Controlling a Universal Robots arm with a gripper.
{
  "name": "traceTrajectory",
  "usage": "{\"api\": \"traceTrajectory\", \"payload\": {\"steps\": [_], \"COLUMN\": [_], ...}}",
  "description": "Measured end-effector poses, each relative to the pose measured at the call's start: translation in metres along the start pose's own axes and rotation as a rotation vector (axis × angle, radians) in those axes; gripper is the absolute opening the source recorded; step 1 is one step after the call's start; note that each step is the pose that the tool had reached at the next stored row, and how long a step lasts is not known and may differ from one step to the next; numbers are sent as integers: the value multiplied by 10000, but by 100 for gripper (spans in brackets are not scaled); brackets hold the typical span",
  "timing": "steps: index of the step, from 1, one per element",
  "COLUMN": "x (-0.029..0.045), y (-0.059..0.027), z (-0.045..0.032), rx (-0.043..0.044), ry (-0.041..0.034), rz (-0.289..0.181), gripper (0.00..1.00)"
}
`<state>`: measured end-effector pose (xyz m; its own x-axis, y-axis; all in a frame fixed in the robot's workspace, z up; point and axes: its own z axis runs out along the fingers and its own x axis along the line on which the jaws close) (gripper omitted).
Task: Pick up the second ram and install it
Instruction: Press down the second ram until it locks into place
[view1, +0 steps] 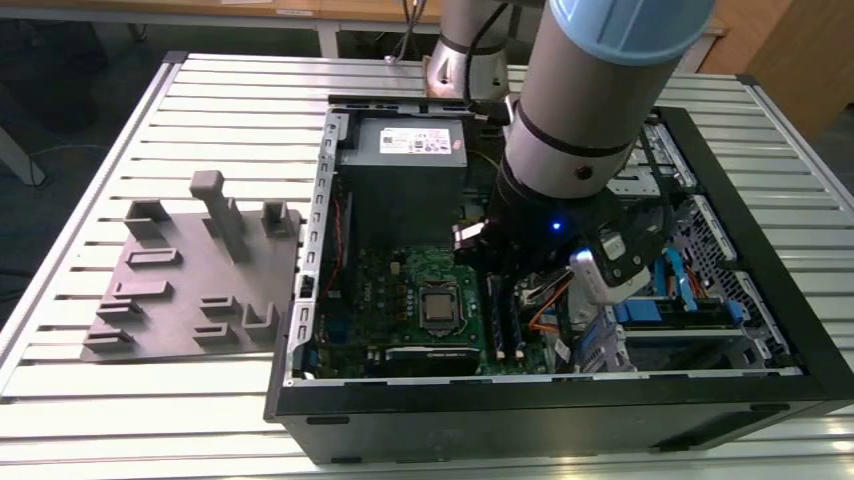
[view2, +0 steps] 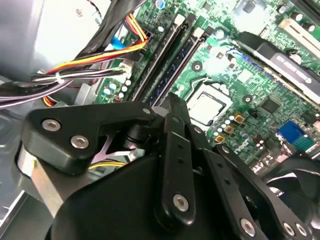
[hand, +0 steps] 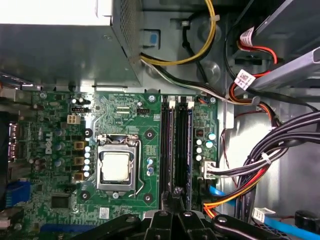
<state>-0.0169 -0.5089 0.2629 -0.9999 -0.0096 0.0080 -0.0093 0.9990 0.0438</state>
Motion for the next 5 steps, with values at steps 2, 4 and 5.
{"api": "traceTrajectory", "payload": {"steps": [2, 4, 5], "x": [0, 0, 0], "y": [0, 0, 0], "z": [0, -1, -1], "rx": [-1, 1, 2], "ry": [0, 1, 1], "rz": [0, 0, 0], "gripper": [11, 11, 11]}}
